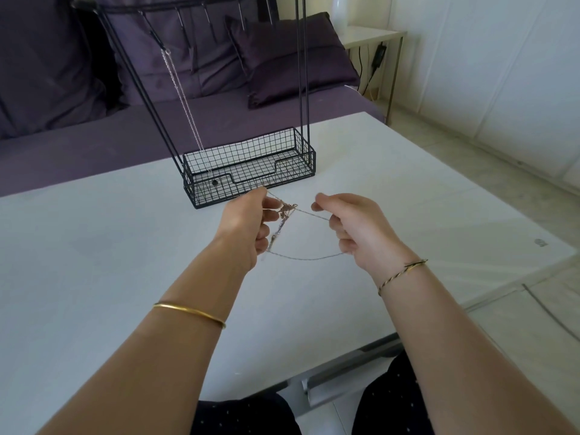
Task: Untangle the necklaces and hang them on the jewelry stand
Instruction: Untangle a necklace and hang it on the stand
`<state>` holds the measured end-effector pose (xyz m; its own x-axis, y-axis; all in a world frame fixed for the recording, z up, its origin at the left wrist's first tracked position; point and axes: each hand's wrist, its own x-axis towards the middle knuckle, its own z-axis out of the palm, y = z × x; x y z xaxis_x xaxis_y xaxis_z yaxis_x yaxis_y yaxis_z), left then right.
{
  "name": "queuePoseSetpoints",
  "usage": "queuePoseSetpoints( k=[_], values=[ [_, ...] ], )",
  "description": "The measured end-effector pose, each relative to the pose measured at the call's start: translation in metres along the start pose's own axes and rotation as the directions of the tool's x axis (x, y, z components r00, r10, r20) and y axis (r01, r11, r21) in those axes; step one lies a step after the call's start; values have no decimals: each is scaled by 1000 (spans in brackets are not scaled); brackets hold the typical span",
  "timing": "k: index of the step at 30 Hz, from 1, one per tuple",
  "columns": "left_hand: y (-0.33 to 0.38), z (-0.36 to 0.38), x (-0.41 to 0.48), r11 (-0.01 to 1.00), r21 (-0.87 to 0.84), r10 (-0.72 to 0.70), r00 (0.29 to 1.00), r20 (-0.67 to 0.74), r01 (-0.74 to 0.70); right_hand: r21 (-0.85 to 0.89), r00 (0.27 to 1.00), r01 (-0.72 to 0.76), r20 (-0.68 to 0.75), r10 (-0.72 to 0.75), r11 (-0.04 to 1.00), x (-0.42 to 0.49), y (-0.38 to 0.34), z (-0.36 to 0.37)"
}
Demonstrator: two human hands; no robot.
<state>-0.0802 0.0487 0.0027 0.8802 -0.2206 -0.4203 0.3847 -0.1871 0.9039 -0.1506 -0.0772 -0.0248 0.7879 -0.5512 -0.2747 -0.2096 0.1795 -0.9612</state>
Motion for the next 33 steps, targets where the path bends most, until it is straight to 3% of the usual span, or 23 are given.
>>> queuePoseSetpoints(
  k=[3, 6, 14, 18, 33],
  values=[
    [0, -1, 1, 1000, -16, 15, 1000, -17, -15, -125, 995, 50, 88, -39, 991, -3, -2, 1],
    [0, -3, 3, 1000, -14, 19, 1000, 5, -19, -127, 986, 93, 148, -74, 987, -6, -2, 2],
    [2, -1, 2, 992, 120, 11, 984, 176, -32, -19, 991, 119, 68, -118, 993, 0, 0, 6],
    [1, 0, 3, 974, 206, 57, 984, 168, -92, 48, 986, 138, 83, -142, 989, -1, -1, 7],
    [-1, 1, -7, 884, 370, 220, 952, 212, -286, -28, 982, 190, 15, -190, 981, 0, 0, 4]
  ],
)
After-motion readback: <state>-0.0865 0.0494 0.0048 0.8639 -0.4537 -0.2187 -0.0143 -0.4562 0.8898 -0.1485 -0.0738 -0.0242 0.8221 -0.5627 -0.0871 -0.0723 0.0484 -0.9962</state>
